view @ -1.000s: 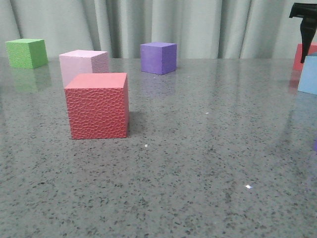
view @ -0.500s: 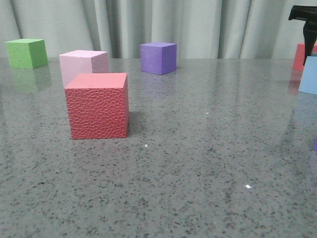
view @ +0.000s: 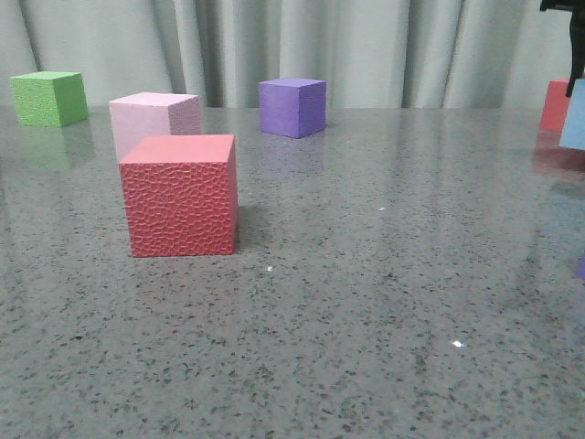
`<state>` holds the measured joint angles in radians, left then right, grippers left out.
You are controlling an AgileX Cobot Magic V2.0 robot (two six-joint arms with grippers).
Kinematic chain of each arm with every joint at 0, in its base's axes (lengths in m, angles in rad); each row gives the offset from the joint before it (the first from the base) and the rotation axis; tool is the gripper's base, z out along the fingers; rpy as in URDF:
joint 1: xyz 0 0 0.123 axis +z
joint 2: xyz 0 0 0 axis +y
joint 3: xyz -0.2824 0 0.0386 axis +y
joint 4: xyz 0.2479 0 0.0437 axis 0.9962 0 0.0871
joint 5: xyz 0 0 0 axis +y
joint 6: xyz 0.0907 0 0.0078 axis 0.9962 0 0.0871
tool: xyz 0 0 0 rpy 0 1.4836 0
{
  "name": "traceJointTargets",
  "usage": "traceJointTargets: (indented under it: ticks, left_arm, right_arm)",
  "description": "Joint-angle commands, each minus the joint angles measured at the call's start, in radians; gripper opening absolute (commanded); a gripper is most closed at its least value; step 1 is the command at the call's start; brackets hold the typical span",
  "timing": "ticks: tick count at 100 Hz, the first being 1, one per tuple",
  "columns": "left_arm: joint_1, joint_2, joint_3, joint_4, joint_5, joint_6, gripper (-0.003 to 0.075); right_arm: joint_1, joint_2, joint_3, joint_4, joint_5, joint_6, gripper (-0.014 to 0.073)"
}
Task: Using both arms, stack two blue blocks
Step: 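Lower the right gripper over the light blue cube and close on it, then lift the light blue cube with the right gripper toward the table center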
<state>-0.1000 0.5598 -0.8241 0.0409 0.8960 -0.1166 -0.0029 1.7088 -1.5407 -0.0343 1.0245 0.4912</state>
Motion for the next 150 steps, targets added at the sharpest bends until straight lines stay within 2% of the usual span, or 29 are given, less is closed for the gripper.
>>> traceJointTargets:
  ticks: [1, 31, 58, 92, 109, 150]
  left_arm:
    - [0.004, 0.011, -0.032, -0.008, -0.065, 0.002, 0.0438]
    - [0.004, 0.011, -0.032, -0.008, -0.063, 0.002, 0.0438]
    - [0.004, 0.011, -0.032, -0.008, -0.063, 0.002, 0.0438]
    - [0.004, 0.011, -0.032, -0.008, -0.061, 0.002, 0.0438]
    - [0.004, 0.011, -0.032, -0.008, -0.059, 0.002, 0.0438]
    - [0.004, 0.011, -0.032, -0.008, -0.058, 0.002, 0.0438]
  right_arm:
    - [0.009, -0.074, -0.048, 0.008, -0.003, -0.057, 0.0296]
    - [0.133, -0.084, -0.121, 0.027, 0.041, -0.114, 0.0296]
    - [0.264, -0.08, -0.127, 0.056, -0.019, -0.113, 0.0297]
    - [0.363, 0.054, -0.232, 0.079, 0.03, -0.113, 0.0297]
    - [0.397, 0.116, -0.298, 0.078, 0.074, -0.116, 0.0297]
    - [0.417, 0.165, -0.302, 0.078, 0.085, -0.127, 0.0297]
